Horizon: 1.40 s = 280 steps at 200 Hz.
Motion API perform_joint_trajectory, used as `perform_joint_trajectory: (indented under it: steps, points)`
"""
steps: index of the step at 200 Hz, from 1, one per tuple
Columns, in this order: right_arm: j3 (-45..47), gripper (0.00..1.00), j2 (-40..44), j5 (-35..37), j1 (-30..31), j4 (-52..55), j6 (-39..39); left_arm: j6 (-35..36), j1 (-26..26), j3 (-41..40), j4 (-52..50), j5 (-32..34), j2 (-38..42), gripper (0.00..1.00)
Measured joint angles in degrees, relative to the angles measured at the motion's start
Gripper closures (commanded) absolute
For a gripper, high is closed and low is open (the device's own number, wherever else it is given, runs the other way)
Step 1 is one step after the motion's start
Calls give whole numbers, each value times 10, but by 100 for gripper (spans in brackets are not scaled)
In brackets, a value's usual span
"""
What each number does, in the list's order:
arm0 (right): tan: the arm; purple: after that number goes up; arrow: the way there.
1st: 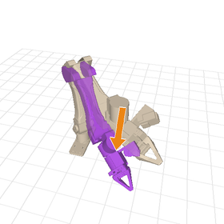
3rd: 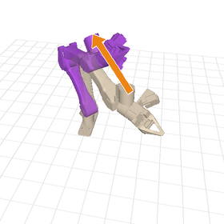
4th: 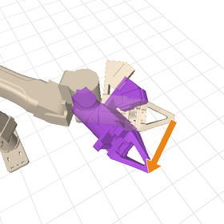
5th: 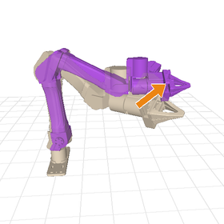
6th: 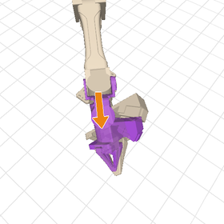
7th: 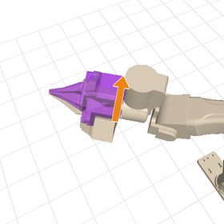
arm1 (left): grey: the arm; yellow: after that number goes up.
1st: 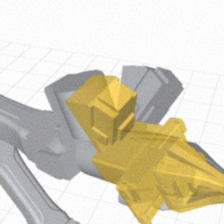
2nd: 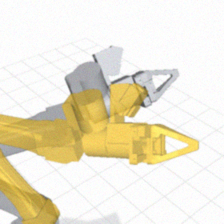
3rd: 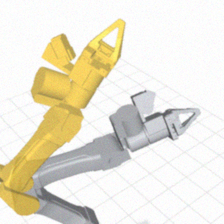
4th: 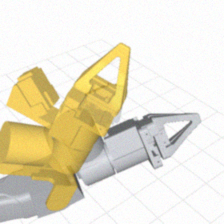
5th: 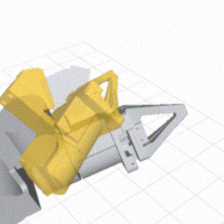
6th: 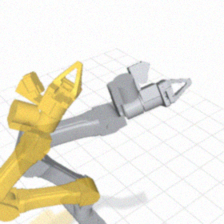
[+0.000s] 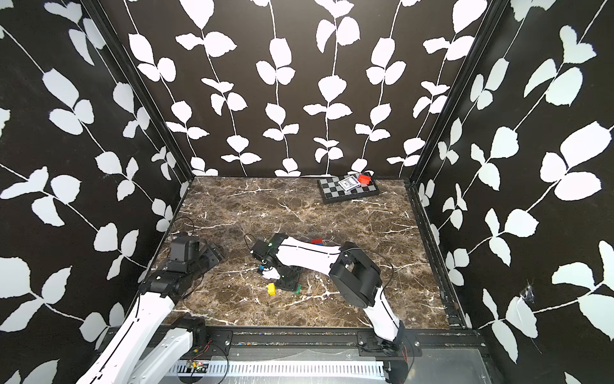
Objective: Assemble the number 1 with lego
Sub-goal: Assemble the lego brick with the lego brick.
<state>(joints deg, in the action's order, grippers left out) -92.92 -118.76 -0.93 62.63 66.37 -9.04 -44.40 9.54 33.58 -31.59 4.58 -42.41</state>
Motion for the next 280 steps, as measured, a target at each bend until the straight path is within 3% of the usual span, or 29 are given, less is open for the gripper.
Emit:
perform_joint_trajectory:
  steps: [41, 88, 144, 221, 280]
  points:
    - [13, 40, 12, -17, -3, -20, 17, 0, 0, 0, 0, 0, -3, 25]
    - [56, 33, 84, -46, -24, -64, 38, 3, 0, 0, 0, -3, -12, 25]
    - [71, 37, 103, -81, -40, -103, 43, 9, 0, 1, 0, -8, -21, 25]
    - [75, 50, 101, -87, -41, -108, 39, 14, 0, 2, 0, -9, -22, 25]
    - [75, 49, 94, -81, -41, -106, 35, 15, 0, 2, 0, -9, -25, 25]
